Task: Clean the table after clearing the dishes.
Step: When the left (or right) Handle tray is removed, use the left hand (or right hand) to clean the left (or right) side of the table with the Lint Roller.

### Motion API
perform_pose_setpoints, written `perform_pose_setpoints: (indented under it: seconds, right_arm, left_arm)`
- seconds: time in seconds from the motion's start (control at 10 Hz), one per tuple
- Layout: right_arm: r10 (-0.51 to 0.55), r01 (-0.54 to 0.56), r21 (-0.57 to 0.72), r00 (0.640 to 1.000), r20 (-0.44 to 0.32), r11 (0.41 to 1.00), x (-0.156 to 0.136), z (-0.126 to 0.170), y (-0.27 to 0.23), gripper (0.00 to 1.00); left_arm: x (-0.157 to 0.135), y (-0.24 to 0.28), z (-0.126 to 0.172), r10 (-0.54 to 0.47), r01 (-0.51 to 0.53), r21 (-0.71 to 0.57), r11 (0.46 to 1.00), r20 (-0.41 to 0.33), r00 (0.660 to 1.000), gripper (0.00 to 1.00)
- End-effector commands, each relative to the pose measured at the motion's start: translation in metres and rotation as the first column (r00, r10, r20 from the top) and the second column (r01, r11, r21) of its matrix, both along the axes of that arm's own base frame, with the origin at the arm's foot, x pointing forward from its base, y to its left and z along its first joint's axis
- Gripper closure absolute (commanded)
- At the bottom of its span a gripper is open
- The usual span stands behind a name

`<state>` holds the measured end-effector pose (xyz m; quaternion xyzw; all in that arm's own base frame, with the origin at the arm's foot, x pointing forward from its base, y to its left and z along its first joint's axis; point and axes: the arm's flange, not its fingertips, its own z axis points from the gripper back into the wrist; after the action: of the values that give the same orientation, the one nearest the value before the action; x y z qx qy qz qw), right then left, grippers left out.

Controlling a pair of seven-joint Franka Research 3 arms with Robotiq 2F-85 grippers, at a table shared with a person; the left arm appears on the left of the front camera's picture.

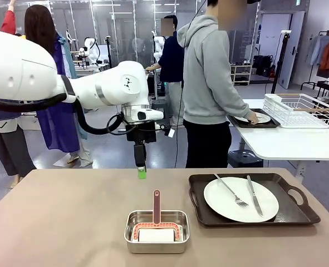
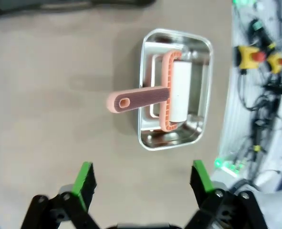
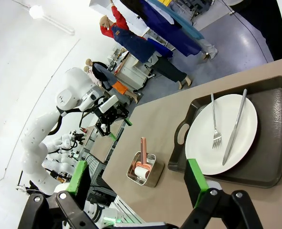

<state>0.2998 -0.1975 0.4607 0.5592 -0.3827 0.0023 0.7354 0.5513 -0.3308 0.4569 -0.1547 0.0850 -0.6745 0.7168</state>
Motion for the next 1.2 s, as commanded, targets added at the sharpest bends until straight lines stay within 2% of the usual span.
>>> perform_pose_setpoints:
  seconds: [0.0,0.1,0.2,0.5,0.6,0.7,1.1]
  right_arm:
    - [0.004,-0.004,0.002,1.0,0.007,1.0,-0.001,0.002,0.001,0.0]
    - [0.004,-0.004,0.002,1.0,0.007,1.0,-0.001,0.002,0.001,0.0]
    - [0.004,-0.004,0.002,1.0,0.007,1.0,-0.001,0.002,0.001,0.0]
    - [0.004,-0.004,0.002,1.0,0.007,1.0,-0.001,0.002,0.001,0.0]
    - [0.004,-0.004,0.002,1.0,0.007,1.0,-0.001,0.002,0.001,0.0]
    - [0.004,-0.004,0.002,1.0,0.007,1.0,-0.001,0.002,0.001,0.0]
    - [0.004,-0.004,0.002,1.0,0.007,1.0,-0.001,0.002,0.001,0.0]
  left_arm:
    - [0.022,-0.009,0.0,-0.035,0.035,0.001,0.999,-0.083,0.996,0.0]
    - [0.029,-0.011,-0.01,-0.03,0.032,0.032,0.999,-0.064,0.998,0.0]
    - [0.037,-0.015,-0.019,-0.021,0.024,0.029,0.999,-0.102,0.995,0.0]
    - [0.052,-0.026,-0.049,-0.029,0.03,0.005,1.0,-0.156,0.987,0.0]
    - [0.056,-0.029,-0.062,-0.013,0.021,0.041,0.999,-0.194,0.981,0.0]
    - [0.055,-0.031,-0.071,-0.009,0.023,0.055,0.998,-0.24,0.971,0.0]
    - [0.043,-0.036,-0.1,0.025,-0.004,0.065,0.998,-0.324,0.946,0.0]
